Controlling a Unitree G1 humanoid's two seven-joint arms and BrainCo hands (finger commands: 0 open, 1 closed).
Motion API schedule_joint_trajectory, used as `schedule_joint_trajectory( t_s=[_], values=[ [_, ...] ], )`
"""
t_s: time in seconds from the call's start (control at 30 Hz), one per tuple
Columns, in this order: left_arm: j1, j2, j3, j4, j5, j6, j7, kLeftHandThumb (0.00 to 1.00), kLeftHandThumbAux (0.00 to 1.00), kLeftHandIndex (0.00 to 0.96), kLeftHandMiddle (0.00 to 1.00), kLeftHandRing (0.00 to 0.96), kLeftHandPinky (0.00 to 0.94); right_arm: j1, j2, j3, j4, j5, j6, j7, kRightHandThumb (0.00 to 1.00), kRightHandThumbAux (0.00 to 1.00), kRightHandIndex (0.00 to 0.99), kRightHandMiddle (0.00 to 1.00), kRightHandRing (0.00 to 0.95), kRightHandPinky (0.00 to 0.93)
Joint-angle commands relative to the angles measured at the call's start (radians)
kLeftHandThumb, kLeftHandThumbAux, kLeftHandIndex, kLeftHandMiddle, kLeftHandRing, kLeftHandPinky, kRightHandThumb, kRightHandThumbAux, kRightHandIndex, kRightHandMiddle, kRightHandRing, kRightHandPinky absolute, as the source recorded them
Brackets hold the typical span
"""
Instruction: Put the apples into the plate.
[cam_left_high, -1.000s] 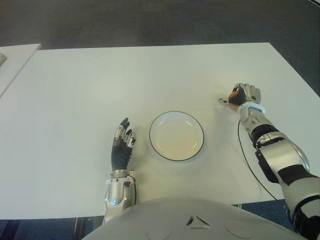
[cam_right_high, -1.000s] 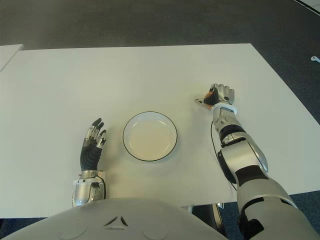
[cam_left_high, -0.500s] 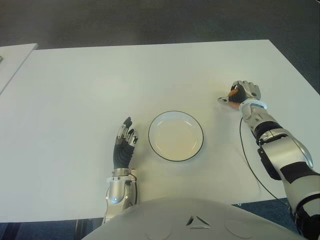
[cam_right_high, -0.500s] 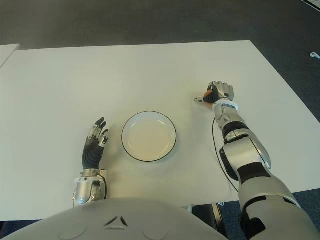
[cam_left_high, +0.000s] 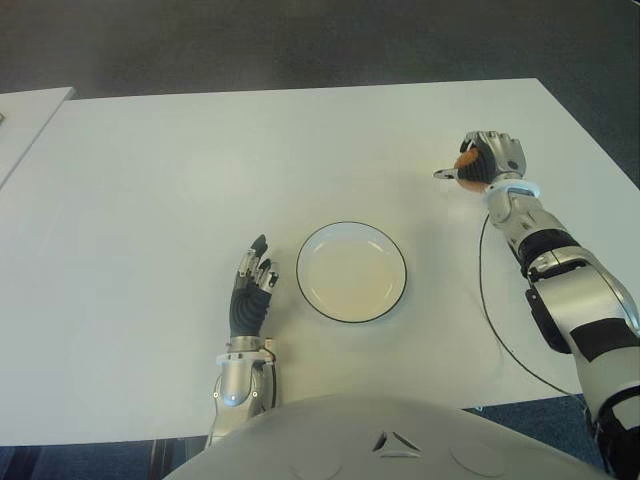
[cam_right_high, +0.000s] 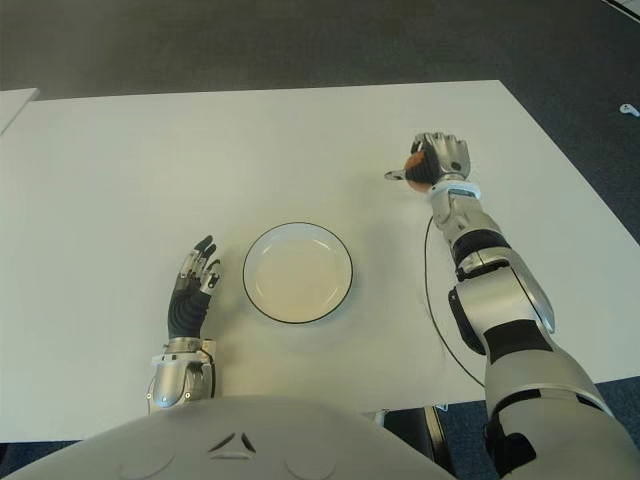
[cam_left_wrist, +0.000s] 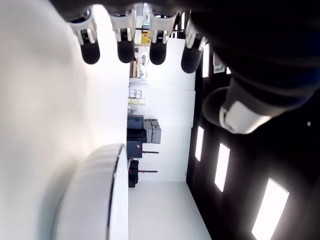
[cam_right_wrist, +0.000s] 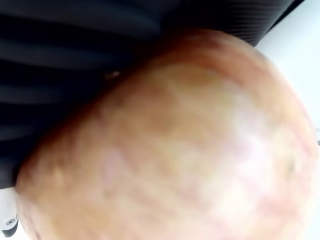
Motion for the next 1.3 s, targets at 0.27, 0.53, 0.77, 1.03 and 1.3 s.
schedule_joint_trajectory(
  t_s=[0.27, 0.53, 0.77, 1.03, 1.3],
  values=[
    [-0.009, -0.026, -0.01, -0.021, 0.006, 0.04, 0.012, 0.086, 0.522, 0.16, 0.082, 0.046, 0.078, 0.069, 0.017, 0.014, -0.225, -0.019, -0.109, 0.001, 0.71, 0.715, 0.442, 0.835, 0.797, 0.772],
    [-0.004, -0.027, -0.011, -0.036, 0.006, 0.058, 0.014, 0.098, 0.509, 0.163, 0.083, 0.049, 0.091, 0.141, -0.001, 0.021, -0.431, -0.035, -0.149, 0.086, 0.711, 0.715, 0.441, 0.848, 0.816, 0.81],
    [-0.007, -0.03, -0.013, -0.034, 0.014, 0.065, 0.024, 0.11, 0.5, 0.166, 0.082, 0.054, 0.098, 0.223, -0.017, 0.029, -0.648, -0.063, -0.181, 0.174, 0.711, 0.715, 0.441, 0.863, 0.835, 0.829],
    [-0.019, -0.034, -0.007, 0.009, 0.011, 0.032, 0.032, 0.101, 0.487, 0.178, 0.084, 0.054, 0.083, 0.332, -0.023, 0.017, -0.89, -0.076, -0.167, 0.298, 0.709, 0.716, 0.441, 0.858, 0.838, 0.824],
    [-0.022, -0.038, -0.011, 0.02, 0.012, 0.009, 0.041, 0.104, 0.493, 0.206, 0.103, 0.063, 0.085, 0.398, -0.034, 0.013, -1.036, -0.087, -0.202, 0.394, 0.707, 0.717, 0.44, 0.845, 0.835, 0.809]
  ],
)
